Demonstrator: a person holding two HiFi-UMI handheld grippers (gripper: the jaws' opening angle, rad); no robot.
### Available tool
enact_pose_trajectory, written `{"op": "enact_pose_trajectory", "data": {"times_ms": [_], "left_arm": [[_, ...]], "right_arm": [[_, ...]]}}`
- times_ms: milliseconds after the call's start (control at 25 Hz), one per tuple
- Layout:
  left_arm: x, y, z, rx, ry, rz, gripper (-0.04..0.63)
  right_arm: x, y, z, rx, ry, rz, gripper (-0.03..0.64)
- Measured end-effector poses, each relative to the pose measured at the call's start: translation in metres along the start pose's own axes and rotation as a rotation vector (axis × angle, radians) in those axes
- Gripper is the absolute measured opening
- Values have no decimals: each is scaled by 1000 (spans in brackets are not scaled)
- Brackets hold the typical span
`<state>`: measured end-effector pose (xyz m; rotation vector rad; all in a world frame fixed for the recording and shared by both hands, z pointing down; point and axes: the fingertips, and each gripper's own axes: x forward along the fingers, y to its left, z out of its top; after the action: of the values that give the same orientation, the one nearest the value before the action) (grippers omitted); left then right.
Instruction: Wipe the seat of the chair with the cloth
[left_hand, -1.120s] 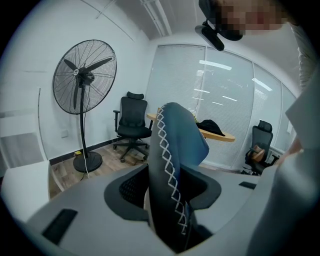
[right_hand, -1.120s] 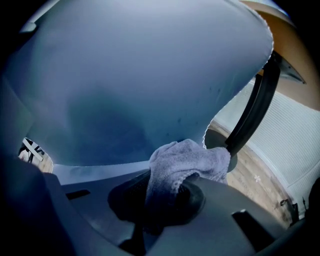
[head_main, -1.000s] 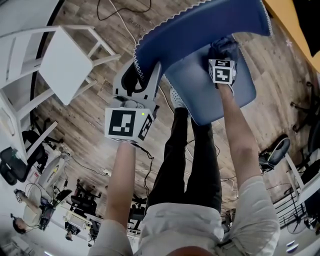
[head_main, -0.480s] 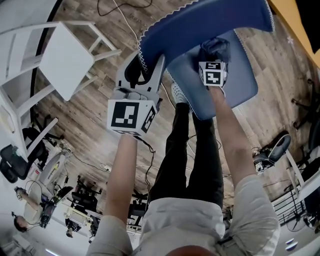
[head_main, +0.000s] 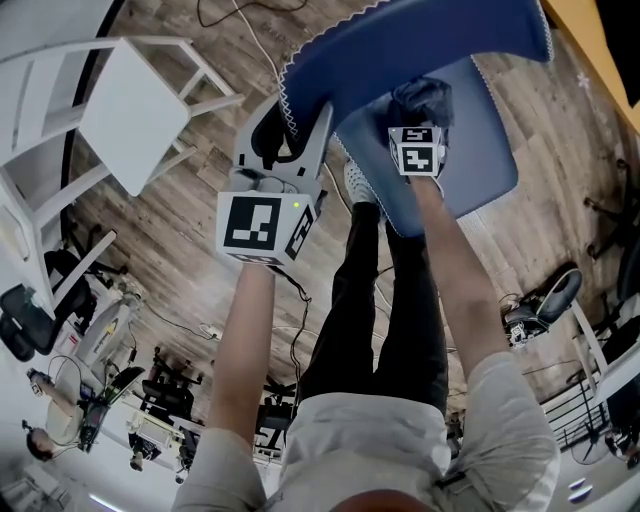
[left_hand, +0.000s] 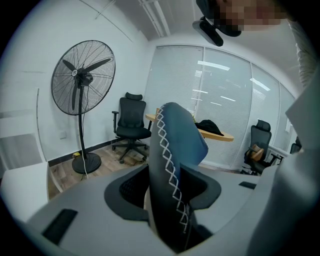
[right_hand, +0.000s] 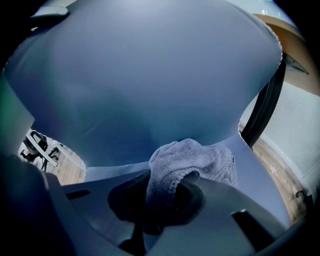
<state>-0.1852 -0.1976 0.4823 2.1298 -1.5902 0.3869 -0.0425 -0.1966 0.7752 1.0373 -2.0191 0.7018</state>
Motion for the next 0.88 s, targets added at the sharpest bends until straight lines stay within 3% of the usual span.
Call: {"op": "enact_pose_trajectory", "data": {"times_ms": [360, 640, 880], "left_arm": [[-1, -1, 0, 0, -5, 17, 187], [-1, -1, 0, 10, -6, 36, 187], [-3, 0, -1, 19, -9, 42, 187]], "right_arm": [[-5, 46, -8, -12, 8, 73, 44], [-11, 94, -20, -106, 36, 190, 44], [-12, 103, -25, -155, 49, 226, 44]]}}
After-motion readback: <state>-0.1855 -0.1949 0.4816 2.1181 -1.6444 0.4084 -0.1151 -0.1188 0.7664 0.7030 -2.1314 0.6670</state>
